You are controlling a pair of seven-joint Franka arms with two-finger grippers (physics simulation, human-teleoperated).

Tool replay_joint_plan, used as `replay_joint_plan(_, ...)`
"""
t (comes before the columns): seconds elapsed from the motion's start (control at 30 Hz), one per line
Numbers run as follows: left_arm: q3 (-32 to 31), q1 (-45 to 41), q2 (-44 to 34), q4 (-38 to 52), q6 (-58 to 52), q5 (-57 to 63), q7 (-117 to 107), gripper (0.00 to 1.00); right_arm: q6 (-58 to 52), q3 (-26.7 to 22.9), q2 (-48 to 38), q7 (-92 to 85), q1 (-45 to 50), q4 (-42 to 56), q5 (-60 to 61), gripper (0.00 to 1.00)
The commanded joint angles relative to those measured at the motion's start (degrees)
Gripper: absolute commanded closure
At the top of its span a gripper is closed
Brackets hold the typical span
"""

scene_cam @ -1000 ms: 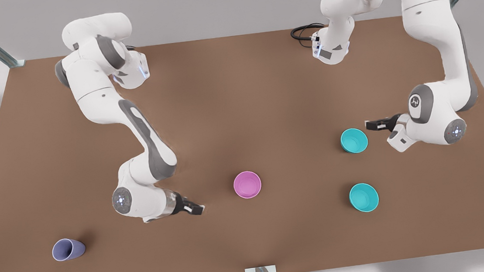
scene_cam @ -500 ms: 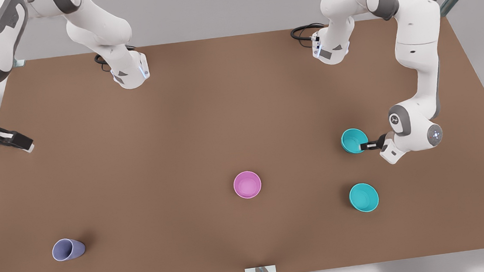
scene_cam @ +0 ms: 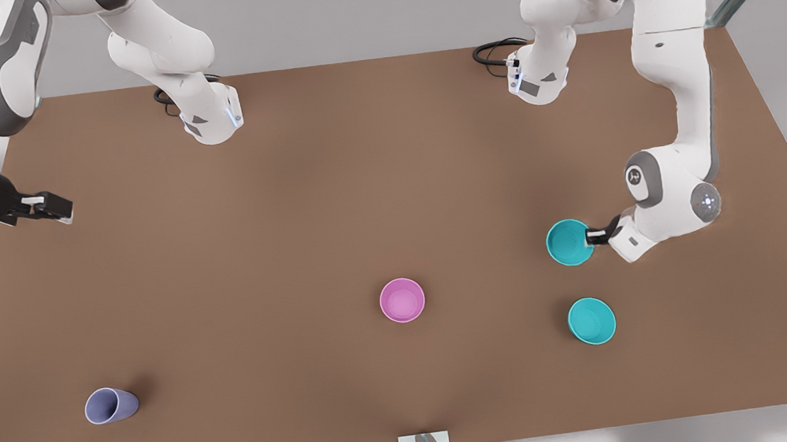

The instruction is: Stack the blue bowl on the pink bowl

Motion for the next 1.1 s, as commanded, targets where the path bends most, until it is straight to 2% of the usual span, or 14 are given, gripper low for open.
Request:
replay_joint_plan(0.0,0.0,-6.7,-0.7,3.2,-1.6,-1.1,-21.1,0.79,-0.1,0.0,-0.1,-10.9,0.1,0.0,0.1,0.00)
replay_joint_plan(0.13,-1.0,-15.9,12.5,24.5,-1.7,-0.9,-41.5,0.79,-0.4,-0.1,-0.1,-10.8,0.3,-0.2,0.1,0.00)
replay_joint_plan(0.2,-0.9,-21.6,16.9,30.8,-1.6,-0.5,-48.9,0.79,-0.5,-0.6,-0.1,-10.9,0.3,-0.2,0.2,0.00)
replay_joint_plan(0.33,-0.7,-25.4,24.3,40.4,-1.6,-0.5,-53.0,0.79,-0.5,-1.3,0.2,-10.8,0.8,-1.2,0.1,0.00)
replay_joint_plan(0.47,-0.7,-25.7,28.3,43.2,4.3,-0.7,-53.1,0.79,-0.7,-1.5,0.2,-10.8,0.8,-1.8,0.1,0.00)
replay_joint_plan(0.6,-0.8,-25.8,31.2,44.3,5.0,-0.9,-53.2,0.79,-0.1,-1.6,0.2,-10.7,0.8,-2.9,0.1,0.00)
replay_joint_plan(1.07,-2.3,-27.0,31.5,42.0,4.6,-0.8,-55.6,0.79,0.4,-2.0,1.3,-10.1,1.0,-3.8,0.1,0.00)
